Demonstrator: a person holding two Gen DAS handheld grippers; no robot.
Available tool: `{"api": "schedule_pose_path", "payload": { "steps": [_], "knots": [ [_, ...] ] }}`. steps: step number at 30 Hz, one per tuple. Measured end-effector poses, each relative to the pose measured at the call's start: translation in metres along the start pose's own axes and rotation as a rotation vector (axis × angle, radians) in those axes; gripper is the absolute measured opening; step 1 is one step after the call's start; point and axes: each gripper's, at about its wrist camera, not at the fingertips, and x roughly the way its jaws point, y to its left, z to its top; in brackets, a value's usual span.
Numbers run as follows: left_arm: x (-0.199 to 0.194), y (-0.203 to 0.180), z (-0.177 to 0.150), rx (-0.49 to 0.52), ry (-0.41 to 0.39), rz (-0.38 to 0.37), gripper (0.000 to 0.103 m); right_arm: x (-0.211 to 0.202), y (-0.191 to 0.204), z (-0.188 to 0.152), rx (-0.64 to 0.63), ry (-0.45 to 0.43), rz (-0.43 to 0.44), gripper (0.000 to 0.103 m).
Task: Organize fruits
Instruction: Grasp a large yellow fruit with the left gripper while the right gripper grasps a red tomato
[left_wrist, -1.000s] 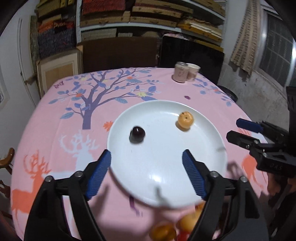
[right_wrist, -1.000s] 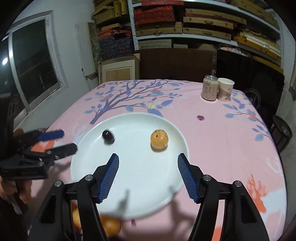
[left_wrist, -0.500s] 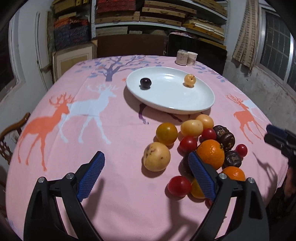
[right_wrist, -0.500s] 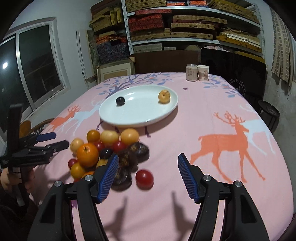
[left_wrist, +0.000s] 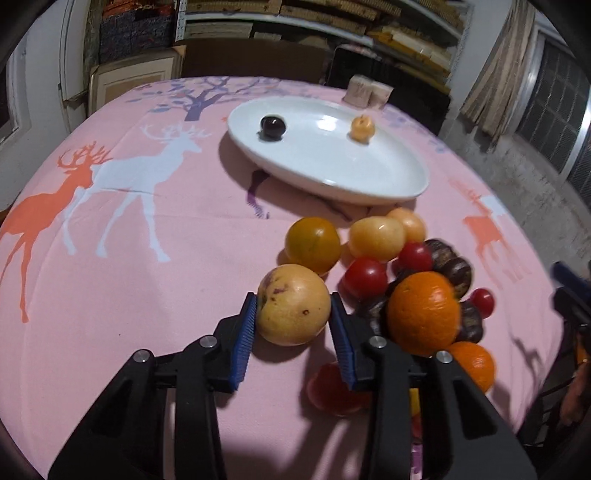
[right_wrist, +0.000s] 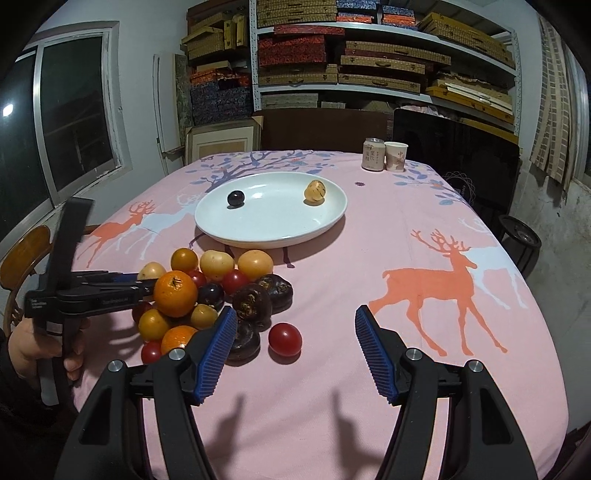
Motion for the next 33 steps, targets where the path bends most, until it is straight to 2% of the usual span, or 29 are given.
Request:
{"api": "schedule_pose_path", "payload": {
  "steps": [3,6,8,10,13,20,22,23,24,27,33],
  "knots": [
    [-0.011,0.004,0.001,-0.026,-0.068,-0.018,0.038,0.014,-0.005,-0.004,0.003,0.056,0.009,0.067],
    [-0.015,0.012,0.002,-0.067,-0.096,-0.029,0.038,0.033,-0.006,-0.012,-0.002,0.137,0.029,0.067],
    [-0.016,0.014,0.002,-0.079,-0.100,-0.033,0.038,0.041,-0.003,-0.015,-0.005,0.158,0.038,0.067],
    [-0.016,0.013,0.002,-0.074,-0.107,-0.027,0.038,0.047,0.001,-0.014,-0.019,0.156,0.028,0.067],
    [-0.017,0.011,0.002,-0.060,-0.110,-0.023,0.038,0.056,0.004,-0.012,-0.029,0.159,0.011,0.053],
    [-0.016,0.014,0.000,-0.068,-0.105,-0.030,0.038,0.072,0.004,-0.011,-0.017,0.186,0.044,0.048],
    [-0.016,0.014,0.000,-0.065,-0.104,-0.032,0.038,0.079,0.003,-0.012,-0.011,0.207,0.051,0.038],
    [-0.016,0.013,0.000,-0.064,-0.103,-0.030,0.038,0.082,0.002,-0.013,-0.002,0.220,0.076,0.035],
    [-0.016,0.014,0.000,-0.065,-0.103,-0.032,0.038,0.084,0.003,-0.014,0.006,0.229,0.100,0.028],
    [-0.015,0.014,0.000,-0.070,-0.104,-0.032,0.038,0.075,0.013,-0.015,-0.045,0.187,0.062,0.029],
    [-0.015,0.015,0.000,-0.070,-0.108,-0.031,0.038,0.063,0.005,-0.011,-0.013,0.158,0.074,0.029]
  ]
}}
